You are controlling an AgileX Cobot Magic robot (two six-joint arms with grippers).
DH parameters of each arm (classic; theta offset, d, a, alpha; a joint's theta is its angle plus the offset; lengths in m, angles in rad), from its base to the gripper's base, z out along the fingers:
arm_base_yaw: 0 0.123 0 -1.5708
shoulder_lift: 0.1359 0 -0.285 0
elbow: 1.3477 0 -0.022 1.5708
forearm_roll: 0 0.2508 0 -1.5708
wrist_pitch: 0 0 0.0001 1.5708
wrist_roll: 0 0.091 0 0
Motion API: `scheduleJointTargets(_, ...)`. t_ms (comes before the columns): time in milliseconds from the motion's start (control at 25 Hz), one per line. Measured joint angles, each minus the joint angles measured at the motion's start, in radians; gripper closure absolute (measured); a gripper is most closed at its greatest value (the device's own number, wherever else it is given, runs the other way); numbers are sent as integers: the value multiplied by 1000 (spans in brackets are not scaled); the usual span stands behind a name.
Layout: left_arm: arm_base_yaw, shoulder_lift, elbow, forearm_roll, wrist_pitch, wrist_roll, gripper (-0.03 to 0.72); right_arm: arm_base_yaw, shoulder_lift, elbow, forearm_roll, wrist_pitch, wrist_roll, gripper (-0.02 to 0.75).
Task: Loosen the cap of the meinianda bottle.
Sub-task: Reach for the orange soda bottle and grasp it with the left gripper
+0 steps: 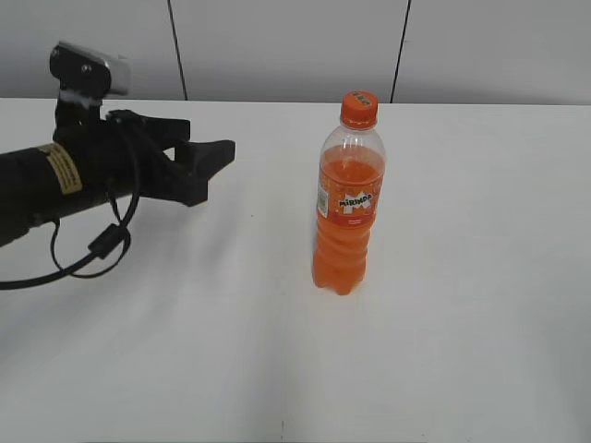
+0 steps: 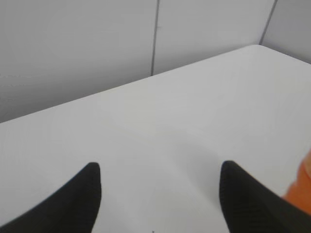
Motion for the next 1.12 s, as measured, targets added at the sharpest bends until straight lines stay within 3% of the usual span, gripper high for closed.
scheduleJointTargets(160, 0, 41, 65, 45, -175, 19, 219, 0, 0, 0, 0, 0, 0, 172)
scheduleJointTargets(400, -1, 132, 93, 195, -344, 32, 220, 0, 0, 0, 0, 0, 0, 172)
scheduleJointTargets(920, -5, 269, 93, 258, -425, 102, 220, 0, 0, 0, 0, 0, 0, 172)
scheduleJointTargets(1120, -63, 269, 93, 254, -427, 139, 220, 0, 0, 0, 0, 0, 0, 172)
